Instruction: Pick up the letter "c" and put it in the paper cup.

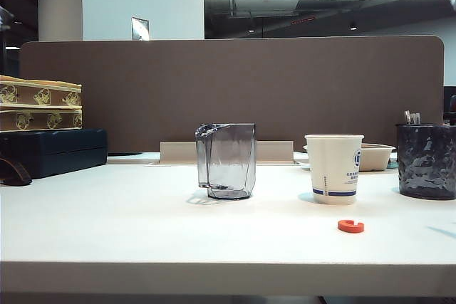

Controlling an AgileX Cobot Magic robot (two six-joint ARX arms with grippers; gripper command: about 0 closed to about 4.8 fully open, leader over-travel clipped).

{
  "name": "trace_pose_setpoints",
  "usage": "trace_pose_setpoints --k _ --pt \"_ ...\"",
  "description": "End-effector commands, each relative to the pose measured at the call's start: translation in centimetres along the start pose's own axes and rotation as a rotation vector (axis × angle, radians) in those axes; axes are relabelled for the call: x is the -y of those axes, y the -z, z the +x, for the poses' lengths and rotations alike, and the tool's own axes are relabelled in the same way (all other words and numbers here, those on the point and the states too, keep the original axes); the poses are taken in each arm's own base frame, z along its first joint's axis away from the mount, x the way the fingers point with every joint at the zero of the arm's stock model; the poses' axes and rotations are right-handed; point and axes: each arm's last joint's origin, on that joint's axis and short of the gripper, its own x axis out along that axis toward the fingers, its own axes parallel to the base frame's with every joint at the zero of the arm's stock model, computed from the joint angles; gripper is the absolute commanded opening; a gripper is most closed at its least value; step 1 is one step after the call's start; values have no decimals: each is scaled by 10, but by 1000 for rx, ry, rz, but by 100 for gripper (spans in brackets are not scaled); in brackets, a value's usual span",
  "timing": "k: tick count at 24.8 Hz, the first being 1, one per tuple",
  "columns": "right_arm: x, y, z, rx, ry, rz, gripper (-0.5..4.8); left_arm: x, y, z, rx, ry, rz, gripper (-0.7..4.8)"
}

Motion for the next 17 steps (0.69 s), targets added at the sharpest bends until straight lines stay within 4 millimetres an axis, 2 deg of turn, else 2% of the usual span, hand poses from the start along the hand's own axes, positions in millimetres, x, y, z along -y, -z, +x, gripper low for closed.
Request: trace_pose_setpoints --k 1,8,17 --pt "-1 2 9 -88 -32 -35 154 0 -5 5 26 24 37 61" --pt "-7 4 27 -218 -12 -289 154 -1 3 19 -49 41 113 61" --pt "-16 19 46 -335 -90 -274 154 7 15 35 -141 111 127 61"
